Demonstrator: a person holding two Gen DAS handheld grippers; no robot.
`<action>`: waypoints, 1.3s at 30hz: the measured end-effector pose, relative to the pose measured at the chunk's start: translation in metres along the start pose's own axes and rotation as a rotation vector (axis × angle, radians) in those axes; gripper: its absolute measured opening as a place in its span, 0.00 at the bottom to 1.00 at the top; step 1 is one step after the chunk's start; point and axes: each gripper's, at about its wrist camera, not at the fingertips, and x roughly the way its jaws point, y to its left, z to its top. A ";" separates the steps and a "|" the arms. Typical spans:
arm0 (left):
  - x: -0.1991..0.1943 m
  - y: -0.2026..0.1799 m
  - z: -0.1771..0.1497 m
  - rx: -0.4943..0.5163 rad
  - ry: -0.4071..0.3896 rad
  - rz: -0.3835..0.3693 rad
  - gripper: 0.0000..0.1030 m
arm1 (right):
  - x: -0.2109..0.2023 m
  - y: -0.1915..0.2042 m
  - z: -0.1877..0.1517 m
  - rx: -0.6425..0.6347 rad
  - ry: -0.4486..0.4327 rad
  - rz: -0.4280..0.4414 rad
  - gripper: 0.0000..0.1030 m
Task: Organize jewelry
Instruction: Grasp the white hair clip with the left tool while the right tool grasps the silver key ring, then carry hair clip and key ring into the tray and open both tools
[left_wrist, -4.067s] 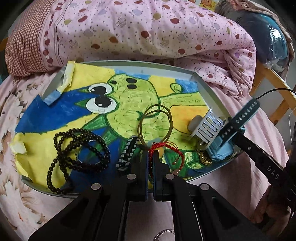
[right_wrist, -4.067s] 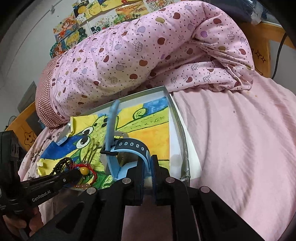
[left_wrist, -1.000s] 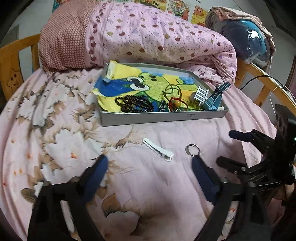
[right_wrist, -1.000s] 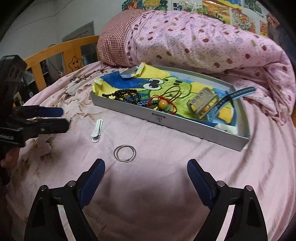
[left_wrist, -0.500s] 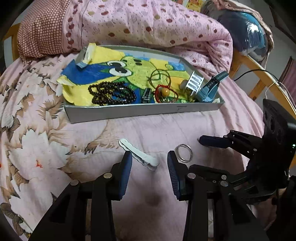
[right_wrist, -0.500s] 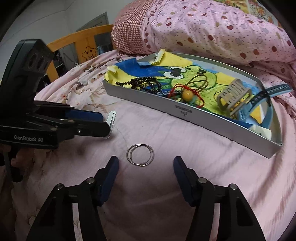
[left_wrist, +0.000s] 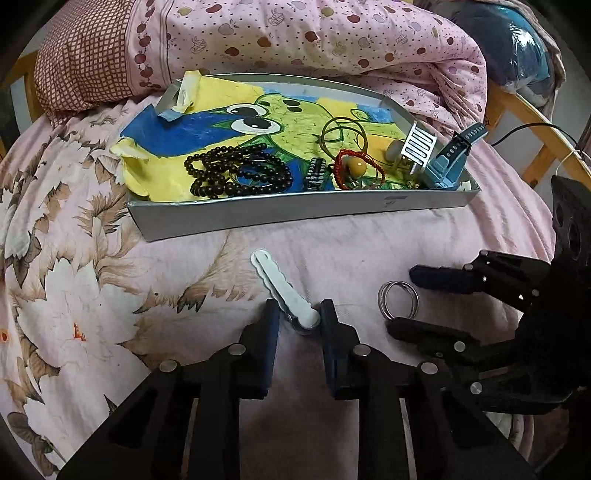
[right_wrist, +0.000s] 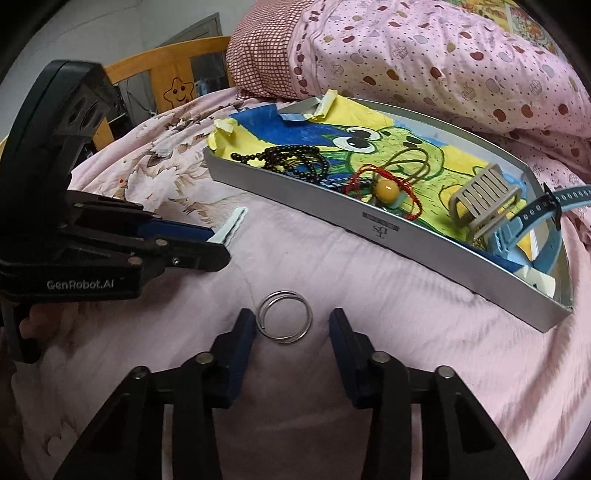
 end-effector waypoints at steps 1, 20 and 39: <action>0.000 0.001 0.000 -0.006 0.000 0.001 0.14 | 0.000 0.002 0.000 -0.007 0.000 0.000 0.28; -0.030 -0.007 -0.011 -0.032 -0.048 0.015 0.12 | -0.030 0.003 0.006 0.011 -0.126 -0.001 0.27; -0.032 -0.016 0.056 -0.032 -0.202 0.003 0.12 | -0.060 -0.061 0.043 0.159 -0.352 -0.187 0.27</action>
